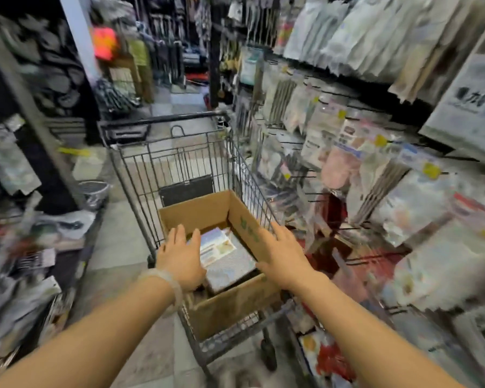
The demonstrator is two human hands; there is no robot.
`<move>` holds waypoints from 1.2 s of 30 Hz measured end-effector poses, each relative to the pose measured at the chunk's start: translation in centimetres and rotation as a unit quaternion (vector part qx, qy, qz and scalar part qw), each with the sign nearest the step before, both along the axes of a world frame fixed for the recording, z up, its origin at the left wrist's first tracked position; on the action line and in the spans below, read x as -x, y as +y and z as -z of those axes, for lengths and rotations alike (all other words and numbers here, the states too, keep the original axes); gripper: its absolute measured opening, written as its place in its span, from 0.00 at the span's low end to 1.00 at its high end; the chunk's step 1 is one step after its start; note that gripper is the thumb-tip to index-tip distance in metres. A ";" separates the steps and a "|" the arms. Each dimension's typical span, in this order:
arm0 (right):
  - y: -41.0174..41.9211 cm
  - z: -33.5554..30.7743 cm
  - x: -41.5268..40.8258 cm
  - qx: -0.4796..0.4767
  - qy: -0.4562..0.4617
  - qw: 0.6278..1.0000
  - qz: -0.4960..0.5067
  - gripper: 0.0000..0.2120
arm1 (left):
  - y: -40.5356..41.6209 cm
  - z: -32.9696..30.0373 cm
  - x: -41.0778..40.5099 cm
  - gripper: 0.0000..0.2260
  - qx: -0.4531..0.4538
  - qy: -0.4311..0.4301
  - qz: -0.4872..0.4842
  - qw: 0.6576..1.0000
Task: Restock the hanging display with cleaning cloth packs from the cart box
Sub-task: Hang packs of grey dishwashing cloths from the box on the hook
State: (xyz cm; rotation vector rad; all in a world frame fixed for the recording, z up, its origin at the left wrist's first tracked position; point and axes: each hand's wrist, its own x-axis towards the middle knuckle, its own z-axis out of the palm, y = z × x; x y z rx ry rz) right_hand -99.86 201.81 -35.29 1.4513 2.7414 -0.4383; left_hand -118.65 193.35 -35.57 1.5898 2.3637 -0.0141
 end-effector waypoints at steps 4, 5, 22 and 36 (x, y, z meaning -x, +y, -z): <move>7.2 3.9 3.5 0.047 -0.021 0.998 -0.045 0.35 | 4.3 3.6 2.8 0.42 0.017 -0.046 -0.053 0.997; 9.0 4.9 4.2 0.060 -0.023 0.996 -0.056 0.34 | 5.5 4.6 3.4 0.42 0.022 -0.059 -0.072 0.995; 25.2 27.0 14.0 0.333 -0.008 0.942 0.036 0.42 | 19.6 27.3 6.5 0.40 0.119 -0.273 -0.358 0.885; 30.0 38.9 17.6 0.405 0.032 0.895 0.182 0.62 | 23.2 40.0 9.5 0.38 -0.070 -0.448 -0.577 0.679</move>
